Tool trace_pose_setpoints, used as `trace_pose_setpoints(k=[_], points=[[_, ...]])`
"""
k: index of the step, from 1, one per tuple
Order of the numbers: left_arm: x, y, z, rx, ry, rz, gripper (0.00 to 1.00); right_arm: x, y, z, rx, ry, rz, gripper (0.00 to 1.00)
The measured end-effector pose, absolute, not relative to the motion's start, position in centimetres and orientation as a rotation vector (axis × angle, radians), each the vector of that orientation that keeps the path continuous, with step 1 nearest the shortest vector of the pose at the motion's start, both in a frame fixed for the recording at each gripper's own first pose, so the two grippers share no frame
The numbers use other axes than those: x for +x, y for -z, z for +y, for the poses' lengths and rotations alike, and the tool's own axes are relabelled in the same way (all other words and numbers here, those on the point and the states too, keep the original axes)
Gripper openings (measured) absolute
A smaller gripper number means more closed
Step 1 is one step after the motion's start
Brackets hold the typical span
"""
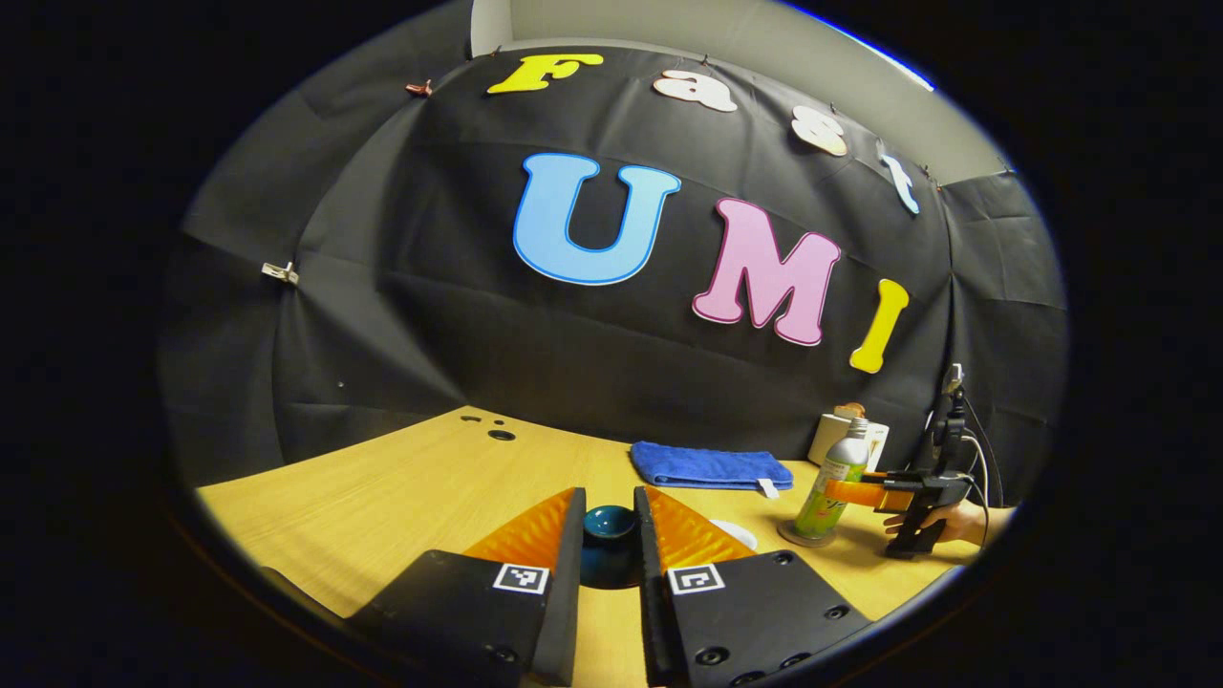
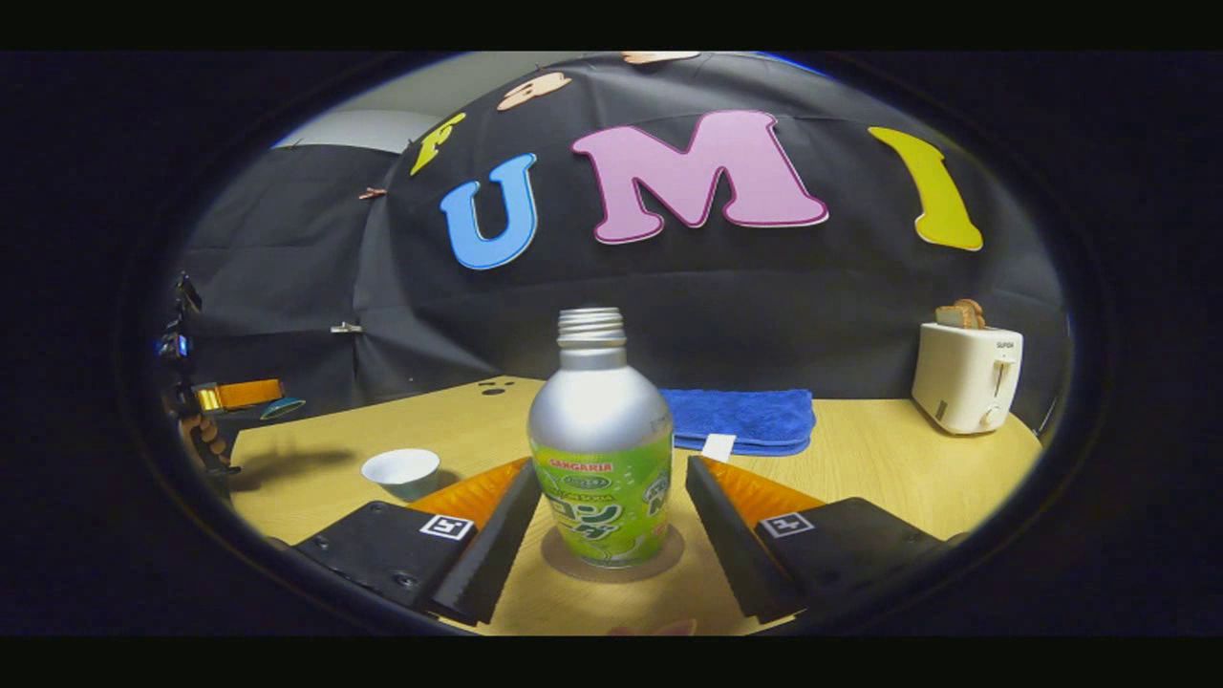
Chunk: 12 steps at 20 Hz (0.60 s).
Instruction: Open the teacup lid with one hand, grasp the water bottle and pour water into the teacup with the other hand; after pouring, place the water bottle on the coaster and then close the teacup lid.
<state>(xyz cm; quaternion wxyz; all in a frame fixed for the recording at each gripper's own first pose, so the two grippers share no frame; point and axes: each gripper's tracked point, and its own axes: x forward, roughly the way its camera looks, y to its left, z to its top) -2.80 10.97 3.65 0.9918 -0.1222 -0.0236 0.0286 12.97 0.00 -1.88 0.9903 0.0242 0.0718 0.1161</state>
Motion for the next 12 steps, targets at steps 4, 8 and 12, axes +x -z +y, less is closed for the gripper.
trace_pose_setpoints(k=[4, 8, 12], points=[[-2.2, -3.6, 7.9, -0.242, -0.005, -0.04, 0.31, 11.8, 2.5, -0.2, 0.058, -0.25, 0.149, 0.89], [-1.2, -3.2, 5.8, -0.223, 0.016, -0.038, 0.31, 10.4, 2.3, -0.5, 0.069, -0.264, 0.136, 0.93], [1.4, -3.1, 3.7, -0.249, 0.06, -0.032, 0.31, 7.8, 1.3, -0.7, 0.039, -0.272, 0.079, 0.94]])
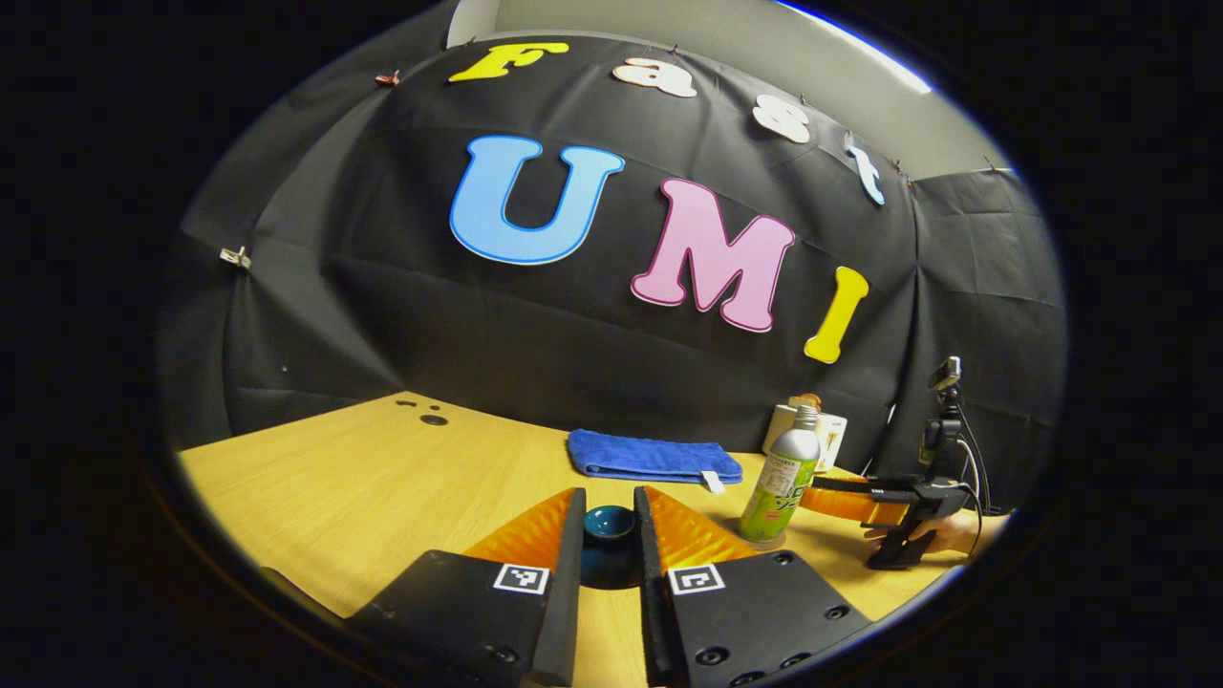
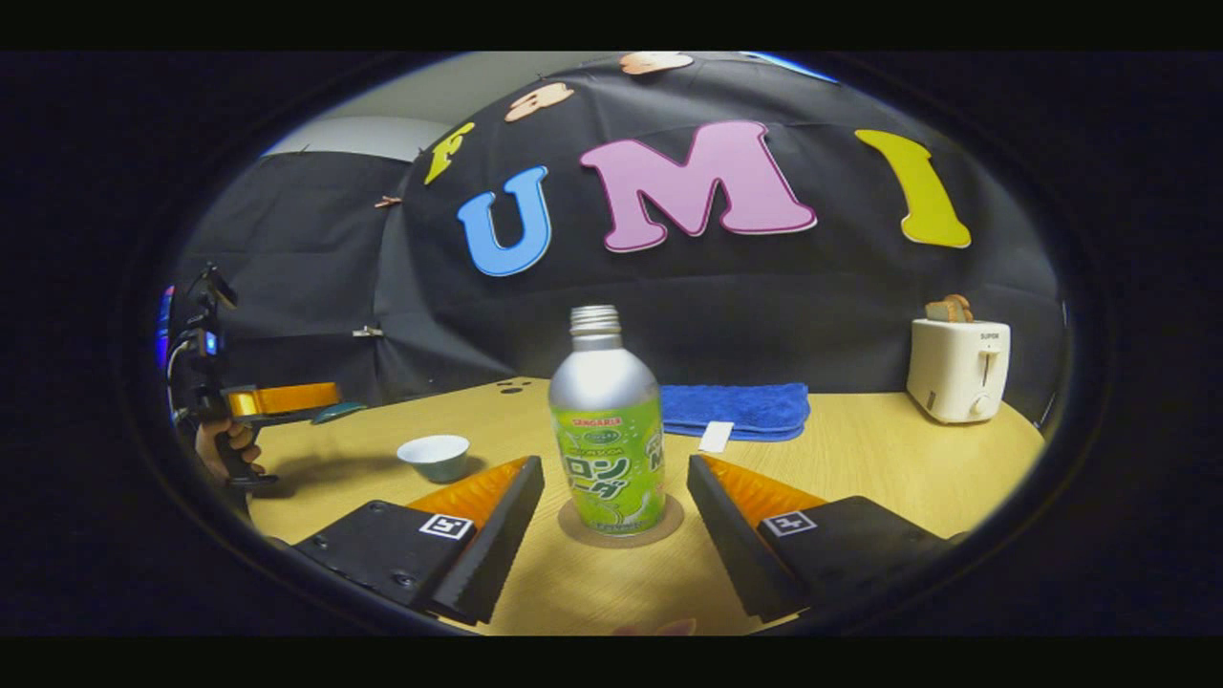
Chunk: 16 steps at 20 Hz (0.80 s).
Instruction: Open the teacup lid with one hand, grasp the water bottle and pour water into the teacup with the other hand; after pouring, place the water bottle on the coaster and then close the teacup lid.
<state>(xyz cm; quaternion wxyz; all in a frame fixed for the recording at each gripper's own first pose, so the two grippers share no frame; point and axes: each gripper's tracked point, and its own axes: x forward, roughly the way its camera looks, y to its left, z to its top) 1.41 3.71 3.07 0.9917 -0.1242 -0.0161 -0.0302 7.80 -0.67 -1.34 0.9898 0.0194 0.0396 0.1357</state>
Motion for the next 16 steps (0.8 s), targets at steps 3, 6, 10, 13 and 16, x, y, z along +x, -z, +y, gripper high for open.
trace_pose_setpoints(k=[3, 6, 10, 13, 16], points=[[3.7, -2.8, 3.2, -0.24, 0.071, -0.017, 0.31, 5.8, 0.7, -0.9, 0.003, -0.258, 0.028, 0.94], [5.9, -1.8, 2.6, -0.2, 0.071, 0.018, 0.31, 4.3, 0.6, -2.3, -0.005, -0.185, 0.012, 0.94], [7.7, -0.1, 1.4, -0.131, 0.087, 0.084, 0.31, 3.4, 0.5, -3.3, -0.005, -0.134, 0.009, 0.94], [8.3, 0.3, 1.1, -0.091, 0.079, 0.096, 0.34, 3.2, 0.6, -3.2, -0.005, -0.133, 0.01, 0.94], [9.4, 1.6, 0.8, -0.057, 0.066, 0.137, 0.31, 3.3, 0.5, -3.0, -0.004, -0.141, 0.01, 0.94]])
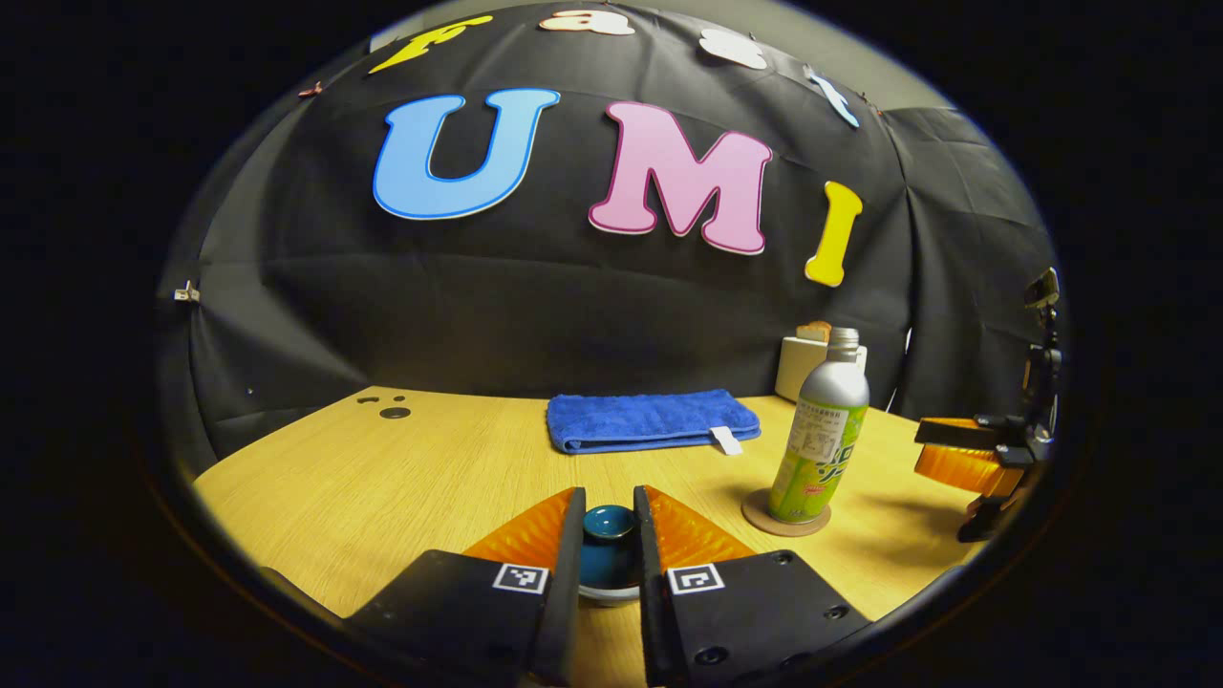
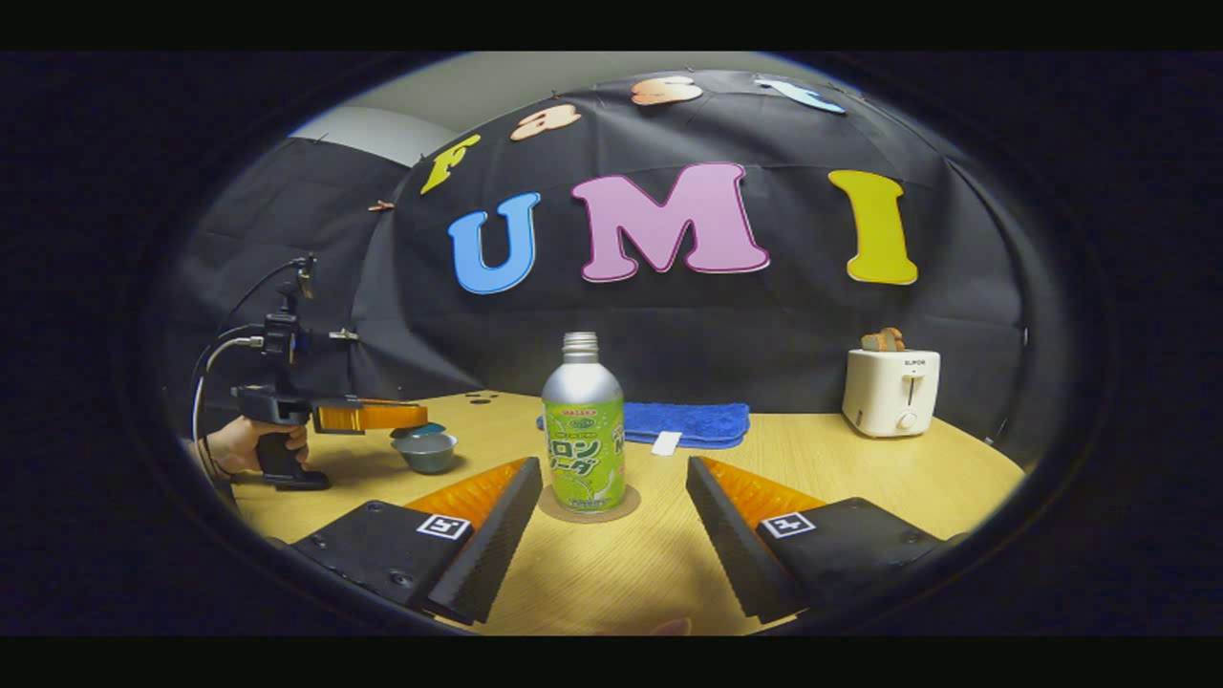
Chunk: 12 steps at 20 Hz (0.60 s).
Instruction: Open the teacup lid with one hand, grasp the water bottle and pour water into the teacup with the other hand; after pouring, place the water bottle on the coaster and then close the teacup lid.
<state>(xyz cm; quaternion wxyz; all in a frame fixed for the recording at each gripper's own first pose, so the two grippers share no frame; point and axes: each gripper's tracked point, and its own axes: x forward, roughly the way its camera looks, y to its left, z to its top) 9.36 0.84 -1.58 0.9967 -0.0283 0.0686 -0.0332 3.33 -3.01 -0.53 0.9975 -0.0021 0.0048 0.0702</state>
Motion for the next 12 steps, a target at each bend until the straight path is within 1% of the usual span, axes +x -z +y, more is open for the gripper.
trace_pose_setpoints(k=[2, 7, 9, 10, 11, 12], points=[[9.77, 2.37, 0.69, -0.037, 0.057, 0.166, 0.31, 3.22, 0.62, -2.88, -0.004, -0.145, 0.009, 0.94], [10.04, 2.62, 0.34, -0.008, 0.051, 0.178, 0.31, 3.31, 0.61, -2.93, -0.004, -0.145, 0.009, 0.94], [9.83, 2.56, 0.21, -0.003, 0.047, 0.18, 0.33, 3.28, 0.68, -2.95, -0.004, -0.146, 0.009, 0.94], [9.76, 2.67, 0.24, -0.004, 0.046, 0.181, 0.3, 3.24, 0.67, -2.94, -0.004, -0.146, 0.009, 0.94], [9.68, 2.63, 0.2, -0.006, 0.048, 0.182, 0.35, 3.23, 0.67, -2.93, -0.004, -0.146, 0.009, 0.94], [9.65, 2.7, 0.1, -0.007, 0.046, 0.183, 0.36, 3.32, 0.62, -2.91, -0.004, -0.146, 0.009, 0.94]])
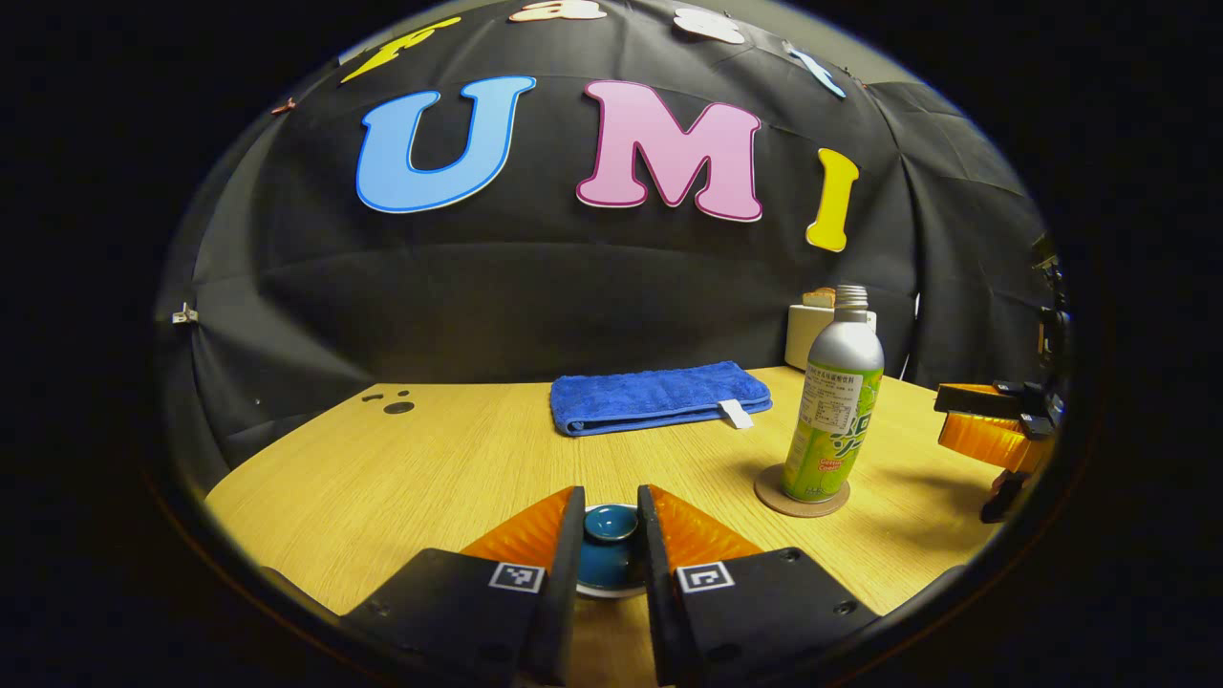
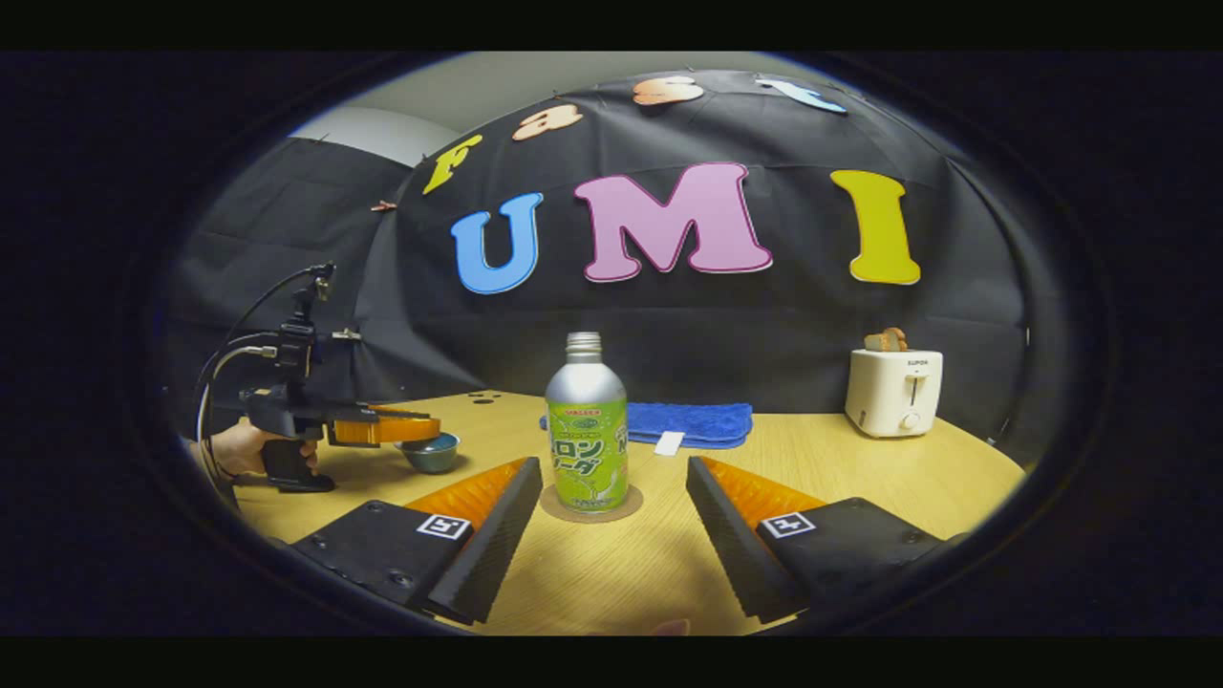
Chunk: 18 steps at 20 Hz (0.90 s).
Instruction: Open the teacup lid with one hand, grasp the water bottle and pour water into the teacup with the other hand; after pouring, place the water bottle on the coaster and then close the teacup lid.
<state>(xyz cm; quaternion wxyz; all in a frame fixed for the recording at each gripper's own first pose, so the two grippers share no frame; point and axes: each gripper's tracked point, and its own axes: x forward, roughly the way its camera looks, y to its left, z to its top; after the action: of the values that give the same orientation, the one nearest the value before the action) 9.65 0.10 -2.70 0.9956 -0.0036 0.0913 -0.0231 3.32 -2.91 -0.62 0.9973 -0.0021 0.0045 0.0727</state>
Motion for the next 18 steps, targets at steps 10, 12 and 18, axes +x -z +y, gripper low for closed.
trace_pose_setpoints(k=[10, 12, 18], points=[[7.3, 1.5, 0.0, 0.0, 0.027, 0.1, 0.65, 3.1, 0.7, -3.8, -0.007, -0.092, 0.008, 0.94], [6.5, 1.0, 0.0, -0.009, 0.014, 0.069, 0.78, 2.8, 0.8, -3.7, -0.007, -0.082, 0.008, 0.94], [4.2, 0.0, -1.2, -0.002, 0.04, -0.003, 0.87, 1.5, 0.8, -2.5, -0.007, -0.106, 0.007, 0.94]])
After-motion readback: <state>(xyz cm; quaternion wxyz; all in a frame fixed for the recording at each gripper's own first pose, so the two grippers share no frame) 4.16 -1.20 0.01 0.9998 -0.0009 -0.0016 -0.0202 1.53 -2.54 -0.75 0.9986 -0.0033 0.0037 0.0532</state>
